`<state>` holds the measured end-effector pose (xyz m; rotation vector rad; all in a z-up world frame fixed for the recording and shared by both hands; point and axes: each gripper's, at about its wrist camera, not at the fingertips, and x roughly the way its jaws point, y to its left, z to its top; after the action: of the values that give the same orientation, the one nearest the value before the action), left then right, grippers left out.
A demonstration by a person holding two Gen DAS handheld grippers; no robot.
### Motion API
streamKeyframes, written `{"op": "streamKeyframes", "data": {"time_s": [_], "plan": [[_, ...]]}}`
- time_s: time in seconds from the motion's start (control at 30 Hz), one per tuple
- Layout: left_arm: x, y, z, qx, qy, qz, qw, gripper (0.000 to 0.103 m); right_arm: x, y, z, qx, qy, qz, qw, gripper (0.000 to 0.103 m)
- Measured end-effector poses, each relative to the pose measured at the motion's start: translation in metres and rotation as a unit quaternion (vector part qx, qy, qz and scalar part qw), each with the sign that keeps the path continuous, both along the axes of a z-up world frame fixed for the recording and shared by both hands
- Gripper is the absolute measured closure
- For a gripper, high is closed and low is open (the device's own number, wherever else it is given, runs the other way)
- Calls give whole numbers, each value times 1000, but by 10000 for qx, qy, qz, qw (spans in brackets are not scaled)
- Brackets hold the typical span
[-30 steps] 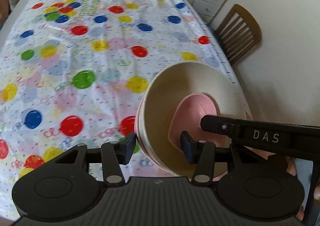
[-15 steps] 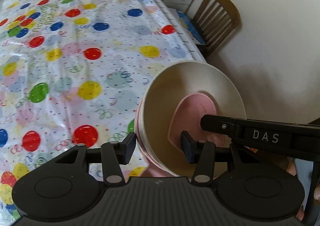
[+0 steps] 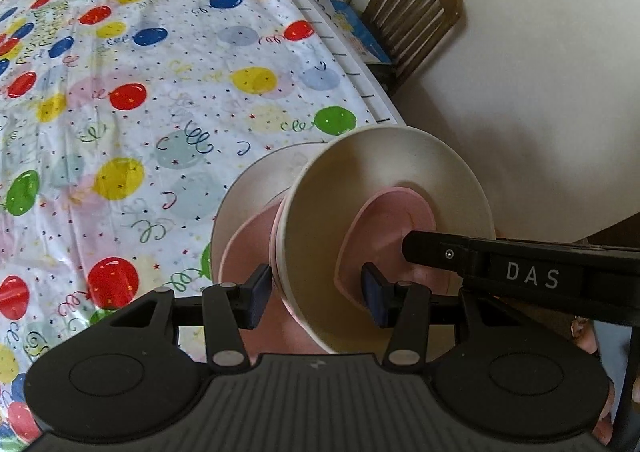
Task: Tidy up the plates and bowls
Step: 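Lift the whole dish stack with both grippers and carry it along the table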
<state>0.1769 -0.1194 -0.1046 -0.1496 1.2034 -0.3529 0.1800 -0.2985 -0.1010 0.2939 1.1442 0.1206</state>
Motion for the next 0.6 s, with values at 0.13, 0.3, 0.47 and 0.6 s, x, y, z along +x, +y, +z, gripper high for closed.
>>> {"op": "streamKeyframes", "data": {"time_s": [0.13, 0.3, 0.47, 0.6], "plan": [[4, -7, -8, 59, 92, -41, 9999, 55, 3, -4, -5, -25, 69, -6, 10000, 78], [9, -13, -15, 109, 173, -83, 9998, 55, 6, -8, -12, -26, 164, -27, 9999, 78], [13, -16, -17, 128, 189, -97, 9997, 55, 9, -11, -15, -19, 218, -23, 9998, 78], [15, -17, -17, 136, 185, -98, 9997, 55, 12, -13, -17, 0, 244, -32, 9997, 78]]}}
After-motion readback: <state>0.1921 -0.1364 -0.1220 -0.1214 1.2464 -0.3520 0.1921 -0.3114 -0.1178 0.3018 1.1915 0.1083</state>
